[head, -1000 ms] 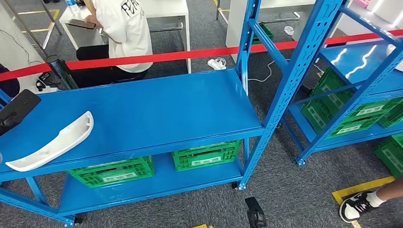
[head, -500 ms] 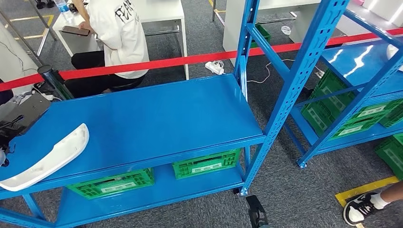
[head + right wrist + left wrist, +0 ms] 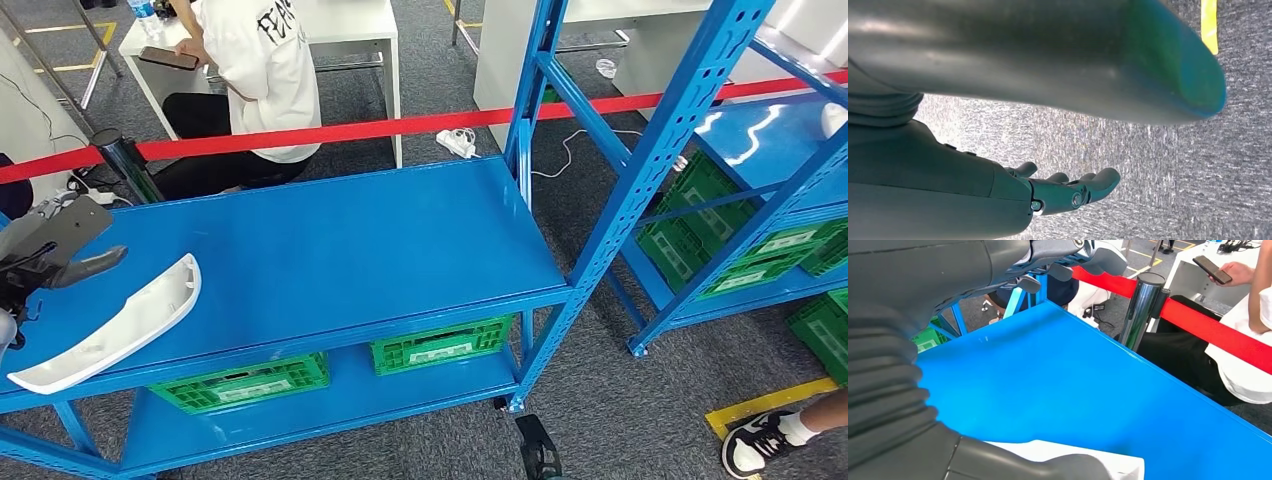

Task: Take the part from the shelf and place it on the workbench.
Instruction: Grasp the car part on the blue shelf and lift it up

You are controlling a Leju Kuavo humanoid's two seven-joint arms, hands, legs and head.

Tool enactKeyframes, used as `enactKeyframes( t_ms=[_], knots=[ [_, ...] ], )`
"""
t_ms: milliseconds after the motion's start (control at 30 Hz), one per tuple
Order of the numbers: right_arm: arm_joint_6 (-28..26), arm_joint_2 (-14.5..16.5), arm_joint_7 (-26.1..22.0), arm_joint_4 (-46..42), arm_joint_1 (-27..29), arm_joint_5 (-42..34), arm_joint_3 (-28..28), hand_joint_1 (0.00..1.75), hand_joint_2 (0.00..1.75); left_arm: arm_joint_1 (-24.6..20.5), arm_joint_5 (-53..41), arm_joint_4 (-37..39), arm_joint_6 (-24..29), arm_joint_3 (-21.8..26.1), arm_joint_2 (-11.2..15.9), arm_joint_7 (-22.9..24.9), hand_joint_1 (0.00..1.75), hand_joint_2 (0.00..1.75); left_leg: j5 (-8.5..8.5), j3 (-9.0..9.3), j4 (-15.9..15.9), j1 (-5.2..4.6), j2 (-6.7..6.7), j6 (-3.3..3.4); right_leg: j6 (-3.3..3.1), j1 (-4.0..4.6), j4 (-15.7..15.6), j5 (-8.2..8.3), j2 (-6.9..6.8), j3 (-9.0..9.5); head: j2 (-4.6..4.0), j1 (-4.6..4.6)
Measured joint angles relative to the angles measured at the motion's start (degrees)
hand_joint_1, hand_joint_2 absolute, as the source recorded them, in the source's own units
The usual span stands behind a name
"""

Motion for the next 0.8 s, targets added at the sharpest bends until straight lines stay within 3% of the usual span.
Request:
enactKeyframes(
  t_ms=[567,800],
  knots=[
    [0.0,0.0,0.0,0.0,0.0,0.2,-0.8,0.0,0.0,0.0,2.1,-0.2,-2.2,-0.9,-0.5,-2.4,0.0,1.75,0.02,0.05,-0.1,0.06,0.03,-0.02,-0.02,0.05,0.2,-0.04,0.0,-0.09,0.0,0.0],
    [0.1,0.0,0.0,0.0,0.1,0.9,-1.1,0.0,0.0,3.6,5.0,-1.3,-9.6,-5.6,0.1,-8.8,0.0,1.75,0.0,0.16,-0.1,0.01,0.03,-0.03,0.0,0.03,0.2,-0.11,0.0,0.02,0.0,0.0]
  ],
)
